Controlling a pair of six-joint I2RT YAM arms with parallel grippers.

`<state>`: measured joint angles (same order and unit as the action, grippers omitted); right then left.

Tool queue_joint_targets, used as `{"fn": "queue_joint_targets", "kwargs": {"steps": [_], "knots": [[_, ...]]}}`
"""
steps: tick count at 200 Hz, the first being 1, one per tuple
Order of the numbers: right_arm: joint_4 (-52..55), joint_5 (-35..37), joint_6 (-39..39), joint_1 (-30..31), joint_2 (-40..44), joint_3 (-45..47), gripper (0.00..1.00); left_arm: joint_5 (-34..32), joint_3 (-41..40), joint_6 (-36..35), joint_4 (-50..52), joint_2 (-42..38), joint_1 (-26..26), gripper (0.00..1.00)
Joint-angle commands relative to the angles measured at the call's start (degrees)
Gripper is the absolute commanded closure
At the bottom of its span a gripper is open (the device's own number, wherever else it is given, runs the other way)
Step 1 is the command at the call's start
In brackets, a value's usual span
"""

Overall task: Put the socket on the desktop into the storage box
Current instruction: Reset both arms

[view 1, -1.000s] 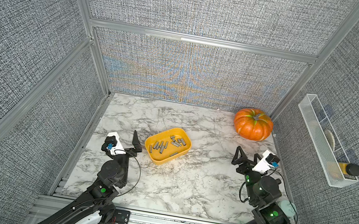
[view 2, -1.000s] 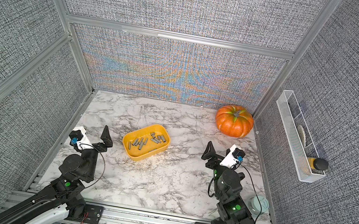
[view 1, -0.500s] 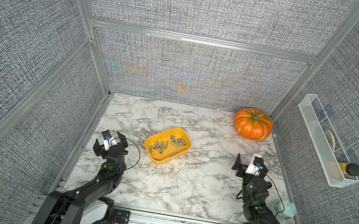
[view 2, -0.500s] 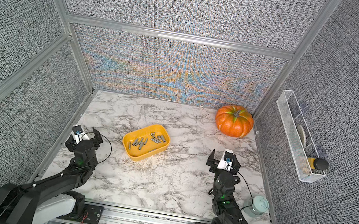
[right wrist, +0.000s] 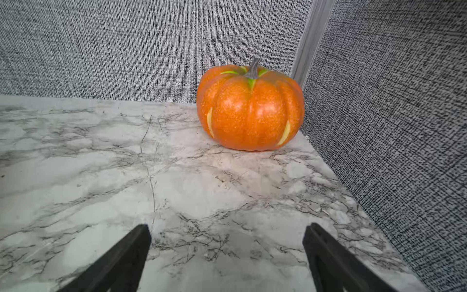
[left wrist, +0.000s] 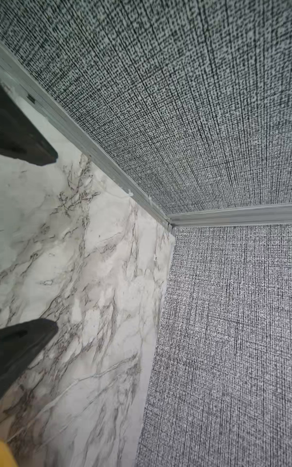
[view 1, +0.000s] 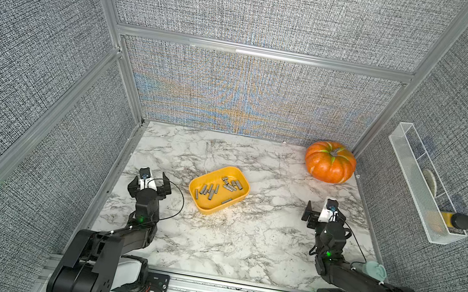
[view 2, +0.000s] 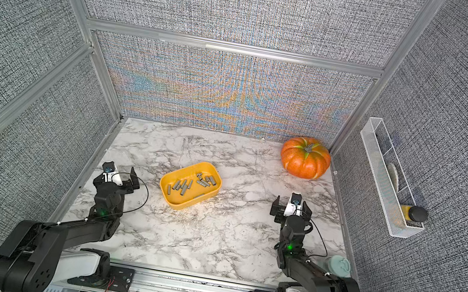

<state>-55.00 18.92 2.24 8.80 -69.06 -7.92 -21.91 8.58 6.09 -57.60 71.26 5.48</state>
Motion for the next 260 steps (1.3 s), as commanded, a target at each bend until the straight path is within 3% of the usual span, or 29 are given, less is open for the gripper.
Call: {"fn": "queue_joint_targets", "kwargs": {"steps": [1,70,92,113,121,137,149,260], "knots": [[-4.27,-1.01,0.65,-0.48,-2.89,-1.73,0.01,4.07,1.69,-1.77,-5.21,1.61,-0.19,0.00],[-14.03,-9.20,3.31,-2.05,-12.75,-3.75,0.01,7.95,3.89,-3.92,-5.23,4.83,-2.30,0.00],[-11.76,-10.95,0.66,-4.58,-15.09,-6.19,0.01,8.06,0.41,-4.72,-17.36,10.25,-2.44,0.00],[-16.17,-13.76,-0.59,-6.42,-18.19,-4.87,0.01,8.49,1.60,-5.25,-24.00,17.81,-2.70,0.00],[-19.86,-13.90,-0.65,-6.59,-18.77,-3.83,0.01,9.01,2.68,-5.40,-22.16,17.84,-2.72,0.00],[-16.22,-14.66,-0.88,-7.01,-18.20,-5.00,0.01,9.04,6.41,-4.99,-11.07,15.86,-2.70,0.00],[-15.12,-14.50,-1.17,-7.19,-17.95,-5.40,0.01,9.31,5.84,-4.84,-14.54,17.17,-3.01,0.00],[-15.53,-14.75,-1.27,-7.30,-18.00,-5.18,0.01,9.92,6.59,-4.42,-11.60,16.36,-3.54,0.00]]}}
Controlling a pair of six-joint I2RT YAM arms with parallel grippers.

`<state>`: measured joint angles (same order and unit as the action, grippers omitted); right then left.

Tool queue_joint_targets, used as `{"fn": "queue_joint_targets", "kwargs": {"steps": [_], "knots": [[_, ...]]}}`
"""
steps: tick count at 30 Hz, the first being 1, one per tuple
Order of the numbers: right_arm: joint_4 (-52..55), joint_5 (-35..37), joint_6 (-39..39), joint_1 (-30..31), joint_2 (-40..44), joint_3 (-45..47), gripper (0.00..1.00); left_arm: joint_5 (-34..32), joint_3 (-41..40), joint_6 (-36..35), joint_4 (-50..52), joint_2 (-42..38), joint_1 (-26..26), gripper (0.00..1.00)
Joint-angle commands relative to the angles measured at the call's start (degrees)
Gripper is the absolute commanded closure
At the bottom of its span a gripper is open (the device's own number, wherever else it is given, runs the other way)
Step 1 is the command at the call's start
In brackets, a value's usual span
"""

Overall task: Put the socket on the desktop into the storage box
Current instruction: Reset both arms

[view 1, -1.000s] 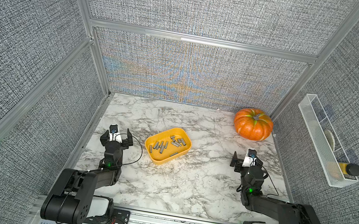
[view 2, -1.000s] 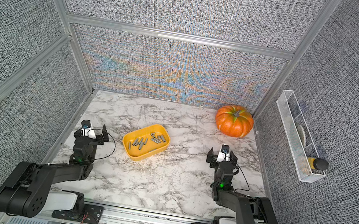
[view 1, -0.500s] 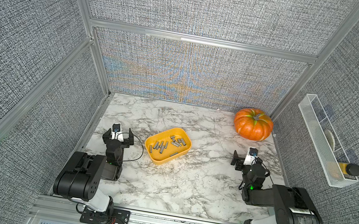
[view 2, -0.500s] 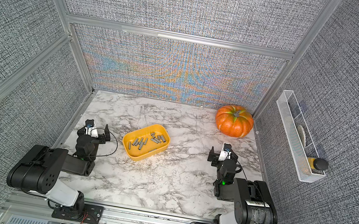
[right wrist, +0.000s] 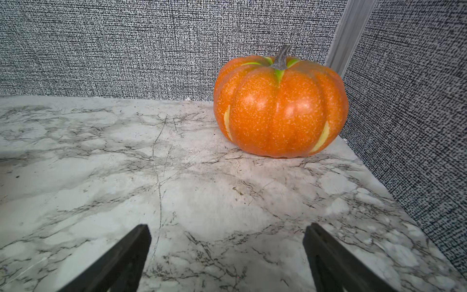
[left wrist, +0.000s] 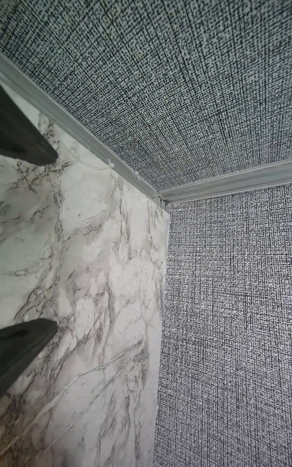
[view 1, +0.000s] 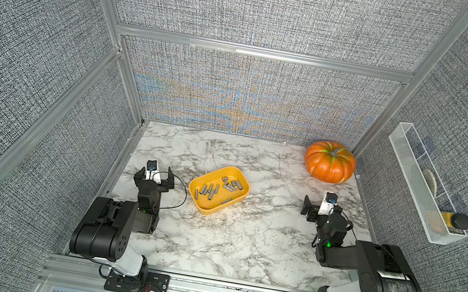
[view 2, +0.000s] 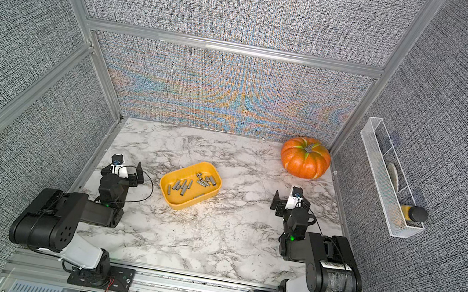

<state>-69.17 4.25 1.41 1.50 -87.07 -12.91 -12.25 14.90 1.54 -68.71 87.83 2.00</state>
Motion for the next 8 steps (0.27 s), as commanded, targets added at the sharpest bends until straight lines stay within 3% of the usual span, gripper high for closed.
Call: {"fn": "queue_joint_targets", "kwargs": {"steps": [1,8], "knots": [[-1.39,-0.06,-0.40,0.04,-0.01,-0.19,0.01,0.28,0.25,0.13,-0.48,-0.20,-0.11,0.00],[-1.43,-0.03,-0.36,0.01,0.12,-0.19,0.01,0.27,0.22,0.13,-0.55,-0.29,-0.09,0.00]]}}
